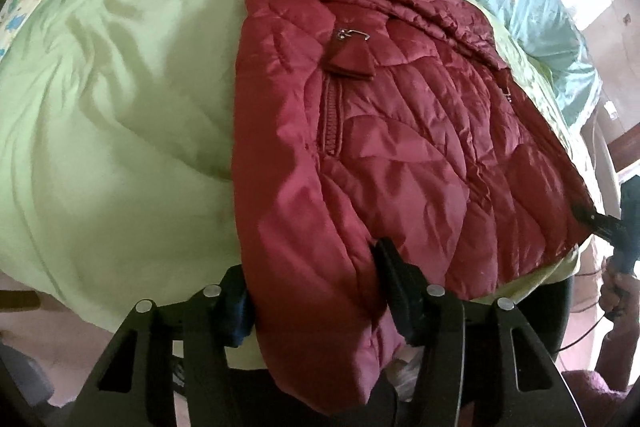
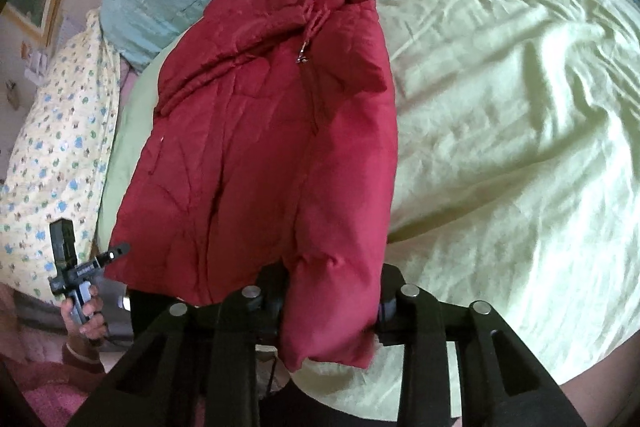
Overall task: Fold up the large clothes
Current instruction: 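Grasp the coat hem with both tools and lift it toward the collar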
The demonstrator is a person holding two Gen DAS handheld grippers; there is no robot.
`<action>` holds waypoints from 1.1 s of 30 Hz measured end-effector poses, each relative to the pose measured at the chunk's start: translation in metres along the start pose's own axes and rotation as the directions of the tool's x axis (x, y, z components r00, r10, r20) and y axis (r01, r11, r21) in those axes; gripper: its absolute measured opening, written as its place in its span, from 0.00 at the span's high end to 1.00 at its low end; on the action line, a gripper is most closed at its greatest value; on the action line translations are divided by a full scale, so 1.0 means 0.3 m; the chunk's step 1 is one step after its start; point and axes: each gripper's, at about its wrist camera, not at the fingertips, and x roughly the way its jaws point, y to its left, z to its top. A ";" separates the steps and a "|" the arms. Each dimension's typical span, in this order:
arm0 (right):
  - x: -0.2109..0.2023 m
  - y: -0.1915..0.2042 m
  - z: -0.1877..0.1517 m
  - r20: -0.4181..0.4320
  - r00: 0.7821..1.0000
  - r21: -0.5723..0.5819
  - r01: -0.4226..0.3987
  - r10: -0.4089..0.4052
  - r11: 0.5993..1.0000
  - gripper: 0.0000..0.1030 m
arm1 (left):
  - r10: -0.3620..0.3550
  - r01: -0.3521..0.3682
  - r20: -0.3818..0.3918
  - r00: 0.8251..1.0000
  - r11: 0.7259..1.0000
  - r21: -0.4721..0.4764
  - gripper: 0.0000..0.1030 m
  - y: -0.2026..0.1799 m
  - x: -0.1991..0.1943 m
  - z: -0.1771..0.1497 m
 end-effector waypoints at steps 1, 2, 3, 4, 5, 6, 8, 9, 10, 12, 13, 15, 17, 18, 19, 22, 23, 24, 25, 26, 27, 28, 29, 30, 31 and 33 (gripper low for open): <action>0.004 -0.004 0.001 -0.001 1.000 0.001 0.003 -0.003 1.000 0.64 | -0.004 0.004 0.000 1.000 1.000 -0.001 0.49 0.001 0.003 0.000; 0.008 -0.003 0.000 0.000 1.000 -0.002 0.010 -0.010 1.000 0.64 | -0.009 0.009 0.002 1.000 1.000 -0.001 0.50 0.003 0.004 0.000; 0.009 -0.002 -0.003 0.002 1.000 -0.006 0.015 -0.015 1.000 0.64 | -0.015 0.015 0.005 1.000 1.000 0.002 0.54 0.003 0.004 0.000; 0.011 -0.001 -0.005 0.006 1.000 -0.009 0.017 -0.016 1.000 0.64 | -0.020 0.020 0.009 1.000 1.000 0.008 0.65 0.002 0.004 0.000; 0.012 -0.001 -0.006 0.007 1.000 -0.010 0.017 -0.017 1.000 0.64 | -0.026 0.026 0.011 1.000 1.000 0.013 0.72 -0.001 0.002 -0.001; 0.012 -0.002 -0.009 0.008 1.000 -0.014 0.022 -0.022 1.000 0.68 | -0.028 0.028 0.017 0.999 0.999 0.022 0.74 -0.008 -0.001 -0.003; 0.007 0.006 -0.013 0.014 1.000 -0.028 0.028 -0.028 0.999 0.71 | -0.019 0.017 0.039 0.999 0.999 0.047 0.80 -0.025 -0.015 -0.006; -0.001 0.017 -0.018 0.020 0.999 -0.041 0.032 -0.031 0.999 0.73 | -0.016 0.014 0.049 0.999 0.998 0.058 0.81 -0.031 -0.025 -0.008; -0.009 0.028 -0.021 0.026 0.999 -0.052 0.032 -0.030 0.998 0.74 | -0.017 0.012 0.063 0.998 0.998 0.067 0.82 -0.037 -0.037 -0.012; -0.025 0.044 -0.027 0.034 0.999 -0.066 0.021 -0.018 0.998 0.75 | -0.030 0.023 0.087 0.996 0.997 0.079 0.83 -0.042 -0.068 -0.020; -0.032 0.049 -0.029 0.035 0.999 -0.074 0.019 -0.016 0.997 0.76 | -0.037 0.029 0.097 0.995 0.996 0.084 0.83 -0.041 -0.086 -0.025; -0.047 0.063 -0.043 0.035 0.999 -0.089 0.005 -0.002 0.996 0.76 | -0.050 0.040 0.115 0.992 0.995 0.093 0.83 -0.039 -0.121 -0.035; -0.060 0.068 -0.057 0.035 0.999 -0.094 -0.009 0.013 0.995 0.76 | -0.054 0.041 0.131 0.990 0.993 0.106 0.83 -0.032 -0.152 -0.048; -0.067 0.065 -0.064 0.038 0.999 -0.091 -0.021 0.025 0.996 0.76 | -0.054 0.039 0.137 0.989 0.993 0.110 0.83 -0.031 -0.164 -0.050; -0.071 0.061 -0.067 0.040 0.999 -0.086 -0.032 0.036 0.996 0.77 | -0.055 0.039 0.143 0.988 0.993 0.115 0.83 -0.026 -0.175 -0.052; -0.087 0.046 -0.060 0.068 0.995 -0.054 -0.070 0.074 0.996 0.77 | -0.063 0.045 0.171 0.983 0.993 0.111 0.83 -0.015 -0.205 -0.023; -0.094 0.043 -0.051 0.082 0.993 -0.042 -0.087 0.090 0.995 0.77 | -0.069 0.049 0.181 0.981 0.992 0.112 0.83 -0.011 -0.219 -0.004; -0.106 0.045 -0.038 0.103 0.989 -0.037 -0.105 0.108 0.994 0.78 | -0.070 0.048 0.198 0.978 0.992 0.114 0.83 -0.012 -0.233 0.013; -0.121 0.054 -0.023 0.126 0.984 -0.041 -0.121 0.125 0.992 0.78 | -0.073 0.047 0.222 0.972 0.992 0.119 0.83 -0.014 -0.253 0.034; -0.133 0.063 -0.011 0.143 0.981 -0.048 -0.128 0.134 0.991 0.78 | -0.078 0.048 0.242 0.967 0.991 0.126 0.83 -0.017 -0.272 0.056; -0.153 0.080 0.008 0.170 0.975 -0.061 -0.135 0.143 0.989 0.78 | -0.081 0.047 0.265 0.961 0.990 0.131 0.83 -0.018 -0.292 0.068; -0.176 0.097 0.032 0.204 0.967 -0.078 -0.140 0.153 0.987 0.78 | -0.084 0.046 0.293 0.952 0.990 0.134 0.83 -0.026 -0.313 0.092; -0.189 0.110 0.045 0.225 0.961 -0.086 -0.143 0.159 0.986 0.78 | -0.088 0.047 0.313 0.946 0.990 0.136 0.83 -0.031 -0.326 0.111; -0.207 0.123 0.072 0.258 0.951 -0.097 -0.147 0.168 0.984 0.78 | -0.091 0.048 0.339 0.936 0.990 0.134 0.83 -0.039 -0.342 0.141; -0.219 0.134 0.093 0.283 0.944 -0.104 -0.147 0.171 0.984 0.78 | -0.091 0.046 0.355 0.930 0.990 0.134 0.83 -0.044 -0.350 0.161; -0.237 0.155 0.143 0.331 0.929 -0.120 -0.134 0.167 0.984 0.78 | -0.088 0.040 0.379 0.921 0.990 0.132 0.83 -0.052 -0.362 0.192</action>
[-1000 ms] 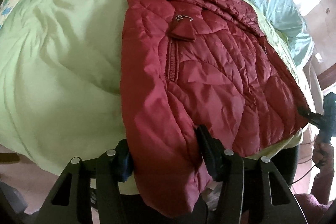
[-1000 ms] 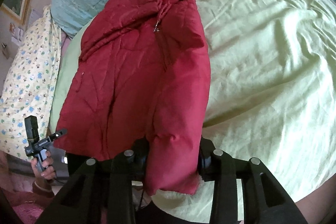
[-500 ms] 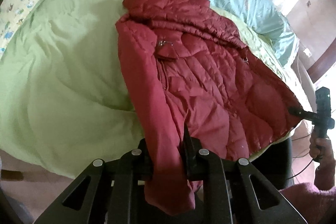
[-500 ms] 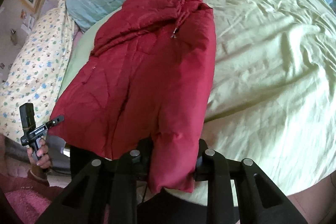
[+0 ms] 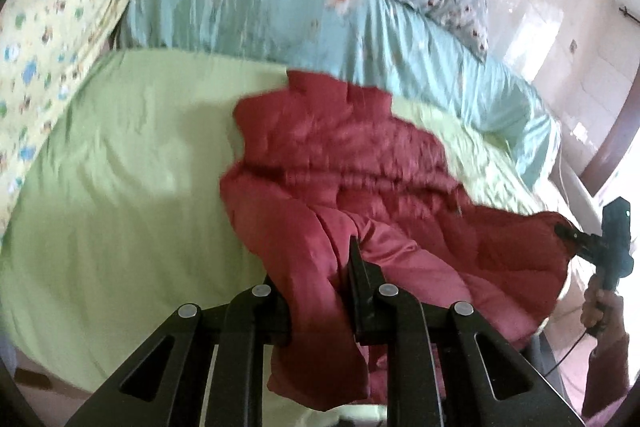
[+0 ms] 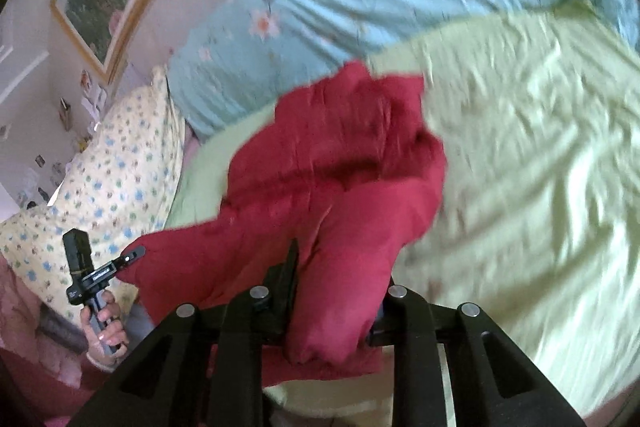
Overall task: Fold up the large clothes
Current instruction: 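Grasp the coat hem with both tools and lift it toward the collar, then carry the held hem over the coat body toward the collar with both tools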
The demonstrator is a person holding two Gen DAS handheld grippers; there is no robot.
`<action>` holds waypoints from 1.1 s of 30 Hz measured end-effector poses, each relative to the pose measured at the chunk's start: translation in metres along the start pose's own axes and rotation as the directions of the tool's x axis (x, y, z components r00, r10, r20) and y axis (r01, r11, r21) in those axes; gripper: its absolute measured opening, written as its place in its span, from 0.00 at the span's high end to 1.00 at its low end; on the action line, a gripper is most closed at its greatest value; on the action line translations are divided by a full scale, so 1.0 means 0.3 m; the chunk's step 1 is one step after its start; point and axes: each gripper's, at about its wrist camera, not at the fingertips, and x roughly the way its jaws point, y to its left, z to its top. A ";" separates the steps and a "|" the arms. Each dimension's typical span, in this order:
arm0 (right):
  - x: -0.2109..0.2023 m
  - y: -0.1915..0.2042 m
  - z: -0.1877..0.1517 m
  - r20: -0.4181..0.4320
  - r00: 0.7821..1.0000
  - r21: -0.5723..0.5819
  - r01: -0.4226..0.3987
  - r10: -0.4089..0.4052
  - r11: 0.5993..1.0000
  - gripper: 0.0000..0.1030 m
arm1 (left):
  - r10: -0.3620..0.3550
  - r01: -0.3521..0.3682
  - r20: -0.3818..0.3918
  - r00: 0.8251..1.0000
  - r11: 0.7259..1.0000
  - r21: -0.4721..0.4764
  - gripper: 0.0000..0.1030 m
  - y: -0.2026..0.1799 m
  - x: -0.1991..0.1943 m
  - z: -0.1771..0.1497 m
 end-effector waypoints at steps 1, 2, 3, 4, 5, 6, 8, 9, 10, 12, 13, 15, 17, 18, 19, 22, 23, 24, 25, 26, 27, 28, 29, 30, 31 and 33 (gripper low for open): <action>0.006 0.002 0.027 0.017 1.000 -0.005 -0.001 0.001 1.000 0.78 | 0.005 -0.005 0.013 1.000 1.000 -0.001 0.83 -0.002 0.003 0.021; 0.016 0.004 0.059 0.034 0.999 -0.005 -0.007 0.007 1.000 0.78 | 0.009 -0.009 0.023 1.000 1.000 -0.001 0.83 -0.004 0.008 0.039; 0.025 0.004 0.084 0.047 0.999 -0.002 -0.012 0.012 1.000 0.78 | 0.009 -0.009 0.032 0.999 1.000 -0.003 0.83 -0.006 0.017 0.065; 0.037 0.005 0.114 0.063 0.998 -0.001 -0.010 0.010 1.000 0.78 | 0.010 -0.009 0.037 0.999 1.000 -0.006 0.83 -0.007 0.027 0.080; 0.042 0.004 0.131 0.075 0.997 -0.003 -0.007 0.008 1.000 0.78 | 0.016 -0.016 0.042 0.999 1.000 -0.008 0.83 -0.007 0.044 0.101; 0.052 0.002 0.158 0.090 0.996 -0.002 -0.006 0.006 1.000 0.78 | 0.026 -0.025 0.046 0.999 1.000 -0.008 0.83 -0.010 0.057 0.120; 0.083 -0.002 0.214 0.118 0.993 0.012 -0.016 0.014 1.000 0.78 | 0.035 -0.035 0.056 0.998 0.999 -0.014 0.82 -0.013 0.092 0.153; 0.094 -0.006 0.233 0.127 0.992 0.015 -0.018 0.016 1.000 0.78 | 0.038 -0.036 0.057 0.998 0.999 -0.022 0.82 -0.015 0.111 0.173; 0.109 -0.008 0.256 0.135 0.991 0.015 -0.014 0.012 1.000 0.78 | 0.039 -0.038 0.058 0.998 0.999 -0.029 0.82 -0.017 0.130 0.195; 0.139 -0.007 0.298 0.153 0.988 0.017 -0.010 0.007 1.000 0.78 | 0.044 -0.041 0.062 0.997 0.998 -0.046 0.82 -0.011 0.177 0.246; 0.157 -0.009 0.321 0.163 0.987 0.022 -0.010 0.006 1.000 0.78 | 0.048 -0.045 0.065 0.997 0.998 -0.050 0.82 -0.009 0.191 0.264; 0.190 -0.017 0.363 0.180 0.984 0.039 -0.009 0.002 0.999 0.77 | 0.061 -0.057 0.063 0.996 0.997 -0.061 0.82 -0.002 0.238 0.308; 0.222 -0.032 0.399 0.190 0.982 0.061 -0.011 0.000 0.998 0.77 | 0.067 -0.063 0.060 0.996 0.995 -0.073 0.82 0.004 0.292 0.353; 0.241 -0.040 0.419 0.196 0.981 0.072 -0.014 -0.001 0.997 0.77 | 0.072 -0.067 0.057 0.996 0.995 -0.079 0.82 0.005 0.313 0.369; 0.260 -0.050 0.437 0.202 0.979 0.086 -0.018 0.000 0.996 0.76 | 0.075 -0.070 0.053 0.996 0.994 -0.086 0.82 0.010 0.335 0.385; 0.305 -0.081 0.472 0.207 0.978 0.126 -0.033 0.006 0.992 0.75 | 0.081 -0.076 0.041 0.996 0.992 -0.103 0.81 0.028 0.411 0.438; 0.324 -0.093 0.485 0.210 0.978 0.141 -0.039 0.008 0.989 0.75 | 0.083 -0.078 0.038 0.996 0.991 -0.108 0.81 0.032 0.430 0.454; 0.336 -0.100 0.493 0.211 0.977 0.152 -0.041 0.008 0.988 0.74 | 0.084 -0.080 0.033 0.996 0.990 -0.114 0.81 0.041 0.461 0.473; 0.357 -0.112 0.507 0.211 0.978 0.171 -0.043 0.007 0.984 0.74 | 0.087 -0.083 0.027 0.996 0.989 -0.120 0.81 0.049 0.489 0.492; 0.368 -0.120 0.516 0.211 0.978 0.183 -0.046 0.007 0.982 0.73 | 0.091 -0.088 0.023 0.996 0.988 -0.125 0.81 0.055 0.508 0.505; 0.388 -0.132 0.530 0.212 0.977 0.203 -0.049 0.005 0.978 0.72 | 0.095 -0.093 0.016 0.995 0.987 -0.131 0.81 0.062 0.541 0.528; 0.411 -0.145 0.546 0.212 0.977 0.223 -0.050 0.001 0.974 0.71 | 0.099 -0.097 0.007 0.995 0.986 -0.138 0.80 0.073 0.578 0.550; 0.431 -0.158 0.562 0.211 0.977 0.240 -0.049 -0.002 0.970 0.71 | 0.103 -0.102 0.000 0.995 0.984 -0.145 0.80 0.081 0.607 0.570; 0.449 -0.169 0.574 0.211 0.978 0.257 -0.048 -0.007 0.965 0.71 | 0.104 -0.105 -0.009 0.994 0.982 -0.156 0.80 0.092 0.648 0.594; 0.467 -0.181 0.586 0.210 0.978 0.274 -0.046 -0.013 0.961 0.71 | 0.105 -0.106 -0.017 0.994 0.980 -0.167 0.79 0.101 0.682 0.615; 0.519 -0.212 0.616 0.202 0.979 0.313 -0.038 -0.027 0.949 0.71 | 0.099 -0.104 -0.036 0.994 0.975 -0.194 0.79 0.126 0.762 0.655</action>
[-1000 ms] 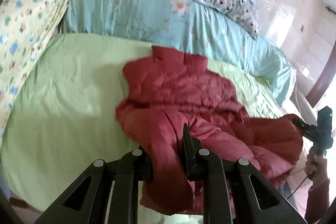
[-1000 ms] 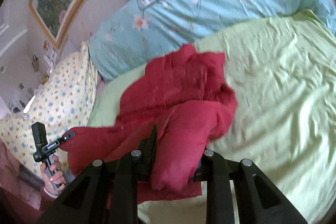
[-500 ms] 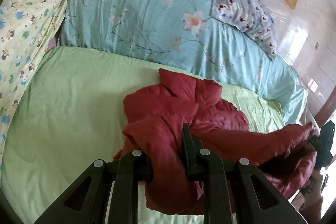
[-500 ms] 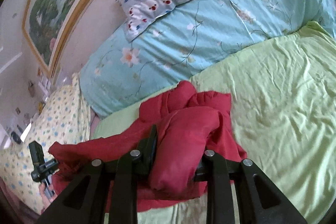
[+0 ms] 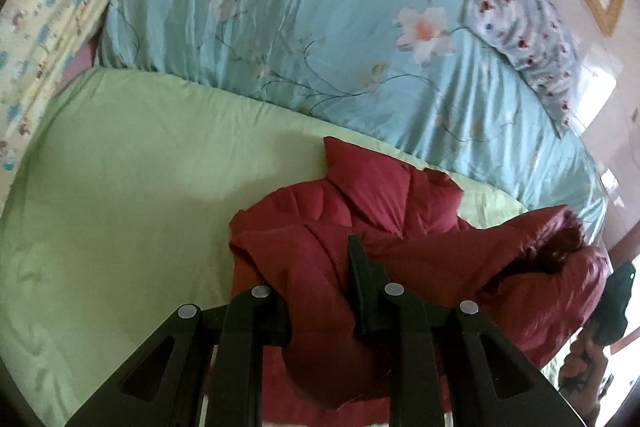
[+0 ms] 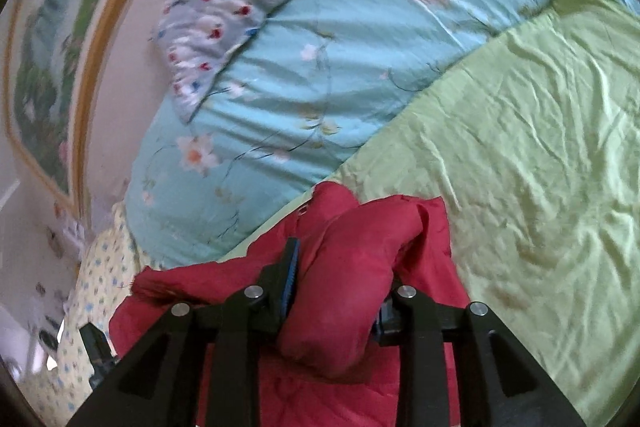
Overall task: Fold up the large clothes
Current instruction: 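Carry the held hem over the coat body toward the collar with both tools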
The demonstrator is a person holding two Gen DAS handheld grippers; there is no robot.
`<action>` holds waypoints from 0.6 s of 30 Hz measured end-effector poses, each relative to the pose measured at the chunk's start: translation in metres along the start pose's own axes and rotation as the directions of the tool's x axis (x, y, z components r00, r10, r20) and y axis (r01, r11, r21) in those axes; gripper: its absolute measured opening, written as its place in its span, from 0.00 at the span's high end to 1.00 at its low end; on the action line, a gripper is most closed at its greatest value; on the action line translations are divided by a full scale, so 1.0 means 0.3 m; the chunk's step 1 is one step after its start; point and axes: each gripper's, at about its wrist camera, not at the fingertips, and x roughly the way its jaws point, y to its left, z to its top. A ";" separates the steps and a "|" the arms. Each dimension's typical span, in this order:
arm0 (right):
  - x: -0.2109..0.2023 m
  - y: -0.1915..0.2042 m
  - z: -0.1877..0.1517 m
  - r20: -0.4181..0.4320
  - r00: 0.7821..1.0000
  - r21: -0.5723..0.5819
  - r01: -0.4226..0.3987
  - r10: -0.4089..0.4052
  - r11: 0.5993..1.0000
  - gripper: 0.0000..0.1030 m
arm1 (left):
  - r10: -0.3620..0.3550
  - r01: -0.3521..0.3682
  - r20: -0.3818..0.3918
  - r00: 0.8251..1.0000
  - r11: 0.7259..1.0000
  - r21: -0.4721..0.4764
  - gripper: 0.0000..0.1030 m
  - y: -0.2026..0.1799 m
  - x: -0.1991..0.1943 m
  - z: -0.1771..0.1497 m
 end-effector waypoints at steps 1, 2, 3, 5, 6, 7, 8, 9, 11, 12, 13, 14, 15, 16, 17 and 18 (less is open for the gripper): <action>0.028 -0.009 0.012 -0.002 1.000 0.013 0.008 -0.008 1.000 0.71 | -0.005 0.005 -0.009 1.000 1.000 -0.015 0.79 0.005 0.035 0.018; 0.061 -0.022 0.022 -0.006 1.000 0.029 0.019 -0.018 0.999 0.71 | -0.010 0.009 -0.023 1.000 0.999 -0.033 0.78 0.015 0.084 0.042; 0.089 -0.034 0.030 -0.009 1.000 0.044 0.026 -0.026 0.999 0.71 | -0.010 0.008 -0.032 0.999 0.999 -0.045 0.78 0.022 0.123 0.060; 0.145 -0.056 0.044 -0.015 0.999 0.071 0.041 -0.040 0.997 0.71 | -0.008 0.004 -0.056 0.998 0.998 -0.066 0.78 0.040 0.219 0.095; 0.177 -0.068 0.050 -0.017 0.999 0.082 0.053 -0.051 0.995 0.71 | -0.003 -0.002 -0.067 0.998 0.997 -0.073 0.78 0.047 0.260 0.109; 0.207 -0.079 0.054 -0.020 0.998 0.089 0.063 -0.061 0.994 0.71 | 0.003 -0.009 -0.077 0.997 0.997 -0.079 0.78 0.055 0.302 0.122; 0.232 -0.090 0.056 -0.023 0.997 0.095 0.070 -0.068 0.993 0.71 | 0.005 -0.013 -0.085 0.996 0.996 -0.084 0.78 0.061 0.337 0.130; 0.263 -0.105 0.057 -0.024 0.997 0.106 0.078 -0.076 0.991 0.70 | 0.008 -0.016 -0.093 0.996 0.996 -0.090 0.78 0.068 0.380 0.141; 0.316 -0.130 0.054 -0.026 0.996 0.119 0.093 -0.091 0.989 0.70 | 0.012 -0.023 -0.103 0.995 0.994 -0.104 0.78 0.079 0.458 0.157; 0.337 -0.139 0.054 -0.024 0.995 0.121 0.101 -0.098 0.988 0.69 | 0.014 -0.026 -0.104 0.994 0.994 -0.105 0.78 0.081 0.487 0.160; 0.361 -0.150 0.054 -0.021 0.994 0.123 0.110 -0.108 0.986 0.69 | 0.018 -0.029 -0.105 0.994 0.994 -0.104 0.78 0.084 0.516 0.162; 0.376 -0.157 0.054 -0.018 0.994 0.124 0.113 -0.112 0.986 0.69 | 0.022 -0.033 -0.106 0.994 0.994 -0.103 0.78 0.085 0.551 0.167; 0.397 -0.167 0.054 -0.014 0.993 0.123 0.118 -0.117 0.985 0.69 | 0.023 -0.034 -0.106 0.994 0.994 -0.103 0.78 0.088 0.585 0.174; 0.419 -0.176 0.055 -0.011 0.992 0.121 0.124 -0.123 0.985 0.69 | 0.022 -0.033 -0.108 0.994 0.994 -0.106 0.78 0.091 0.610 0.177; 0.433 -0.183 0.056 -0.008 0.992 0.122 0.127 -0.127 0.984 0.69 | 0.019 -0.031 -0.111 0.994 0.993 -0.113 0.78 0.095 0.635 0.182; 0.454 -0.194 0.056 -0.007 0.991 0.127 0.134 -0.135 0.983 0.69 | 0.014 -0.028 -0.112 0.994 0.993 -0.118 0.77 0.100 0.658 0.186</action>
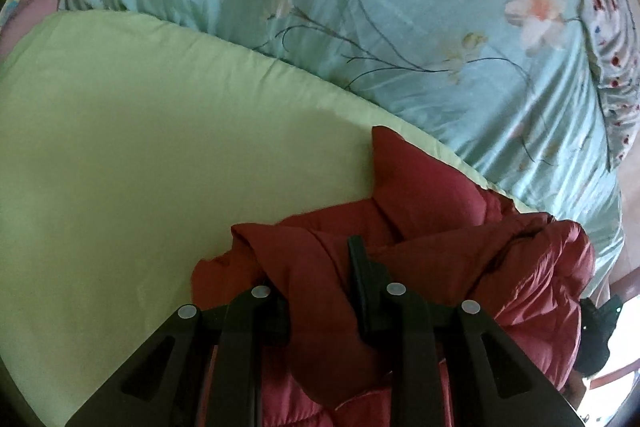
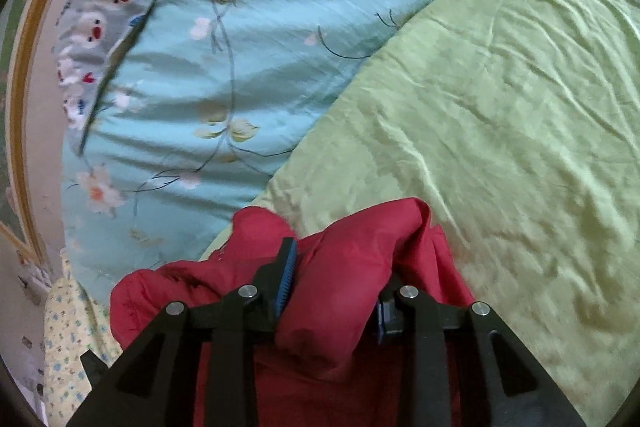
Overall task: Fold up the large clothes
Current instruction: 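Carry the held hem over the coat body toward the collar with both tools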
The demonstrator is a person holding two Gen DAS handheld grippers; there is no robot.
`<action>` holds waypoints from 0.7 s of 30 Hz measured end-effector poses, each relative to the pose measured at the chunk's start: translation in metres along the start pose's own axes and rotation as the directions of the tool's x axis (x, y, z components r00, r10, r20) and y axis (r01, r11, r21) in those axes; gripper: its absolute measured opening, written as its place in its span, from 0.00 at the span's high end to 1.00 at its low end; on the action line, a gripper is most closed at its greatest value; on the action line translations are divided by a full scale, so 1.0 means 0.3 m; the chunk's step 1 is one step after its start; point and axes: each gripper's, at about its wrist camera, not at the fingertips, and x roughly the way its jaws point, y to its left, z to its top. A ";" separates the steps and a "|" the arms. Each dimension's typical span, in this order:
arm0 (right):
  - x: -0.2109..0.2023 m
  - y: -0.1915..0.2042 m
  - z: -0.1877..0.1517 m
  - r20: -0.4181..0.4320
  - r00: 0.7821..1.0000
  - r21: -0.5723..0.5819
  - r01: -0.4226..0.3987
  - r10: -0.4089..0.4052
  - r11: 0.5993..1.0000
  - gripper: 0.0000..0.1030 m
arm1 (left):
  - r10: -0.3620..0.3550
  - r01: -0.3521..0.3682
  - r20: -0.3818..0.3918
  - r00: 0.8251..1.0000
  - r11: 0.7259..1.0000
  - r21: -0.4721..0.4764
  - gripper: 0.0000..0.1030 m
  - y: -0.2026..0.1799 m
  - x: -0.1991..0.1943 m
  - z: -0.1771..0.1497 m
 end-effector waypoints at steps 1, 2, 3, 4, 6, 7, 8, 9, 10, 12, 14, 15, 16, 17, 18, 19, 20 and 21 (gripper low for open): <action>0.019 -0.006 0.001 0.001 1.000 0.008 0.006 -0.006 1.000 0.69 | -0.004 0.004 0.000 1.000 1.000 -0.003 0.77 0.006 0.015 0.003; 0.034 -0.011 0.003 0.003 1.000 0.014 0.007 -0.007 1.000 0.69 | -0.010 0.010 -0.001 1.000 1.000 -0.011 0.77 0.015 0.036 0.008; 0.050 -0.018 0.005 0.008 1.000 0.020 0.008 -0.008 1.000 0.69 | -0.018 0.018 -0.001 1.000 1.000 -0.019 0.77 0.021 0.049 0.013; 0.065 -0.022 0.005 0.012 1.000 0.026 0.011 -0.011 1.000 0.69 | -0.026 0.026 0.001 1.000 0.999 -0.026 0.77 0.030 0.051 0.012; 0.087 -0.020 0.006 0.014 1.000 0.021 0.025 -0.025 0.999 0.69 | -0.038 0.038 0.001 0.999 0.999 -0.037 0.77 0.045 0.060 0.020; 0.094 -0.016 0.005 0.017 0.999 0.012 0.031 -0.032 0.999 0.69 | -0.039 0.039 0.001 0.999 0.999 -0.037 0.77 0.047 0.060 0.021; 0.102 -0.010 0.005 0.023 0.999 0.001 0.039 -0.039 0.999 0.69 | -0.034 0.034 0.002 0.999 0.999 -0.030 0.77 0.044 0.051 0.021; 0.110 -0.005 0.005 0.026 0.999 -0.010 0.047 -0.047 0.999 0.69 | -0.027 0.028 0.006 1.000 0.999 -0.021 0.77 0.040 0.037 0.018; 0.116 -0.002 0.005 0.028 0.998 -0.017 0.050 -0.050 0.999 0.69 | -0.022 0.022 0.013 1.000 1.000 -0.011 0.76 0.036 0.004 0.005; 0.124 -0.005 0.002 0.033 0.998 -0.021 0.051 -0.051 0.998 0.69 | -0.024 0.024 0.032 0.999 1.000 0.015 0.73 0.022 -0.060 -0.017; 0.127 -0.005 0.000 0.036 0.998 -0.028 0.050 -0.049 0.998 0.69 | -0.015 0.012 0.058 0.998 0.999 0.046 0.63 0.007 -0.129 -0.044; 0.127 -0.005 -0.001 0.039 0.998 -0.030 0.051 -0.050 0.998 0.69 | -0.004 0.000 0.076 0.997 0.998 0.057 0.59 0.002 -0.164 -0.057; 0.126 -0.006 -0.001 0.041 0.998 -0.030 0.053 -0.052 0.998 0.69 | 0.009 -0.016 0.094 0.995 0.997 0.069 0.52 -0.006 -0.199 -0.071; 0.129 -0.004 -0.001 0.041 0.998 -0.029 0.056 -0.055 0.998 0.69 | 0.016 -0.026 0.116 0.993 0.996 0.083 0.49 -0.014 -0.238 -0.089; 0.130 -0.004 0.000 0.042 0.997 -0.029 0.059 -0.058 0.998 0.69 | 0.009 -0.022 0.132 0.991 0.995 0.095 0.48 -0.022 -0.279 -0.112; 0.131 -0.002 0.000 0.042 0.997 -0.029 0.062 -0.061 0.998 0.69 | -0.006 -0.009 0.142 0.990 0.994 0.105 0.47 -0.029 -0.312 -0.134; 0.133 0.000 0.000 0.043 0.997 -0.030 0.065 -0.063 0.997 0.69 | -0.026 0.008 0.145 0.989 0.993 0.121 0.46 -0.044 -0.343 -0.161; 0.134 0.001 0.000 0.043 0.997 -0.030 0.067 -0.066 0.997 0.69 | -0.034 0.015 0.141 0.989 0.991 0.135 0.46 -0.057 -0.359 -0.183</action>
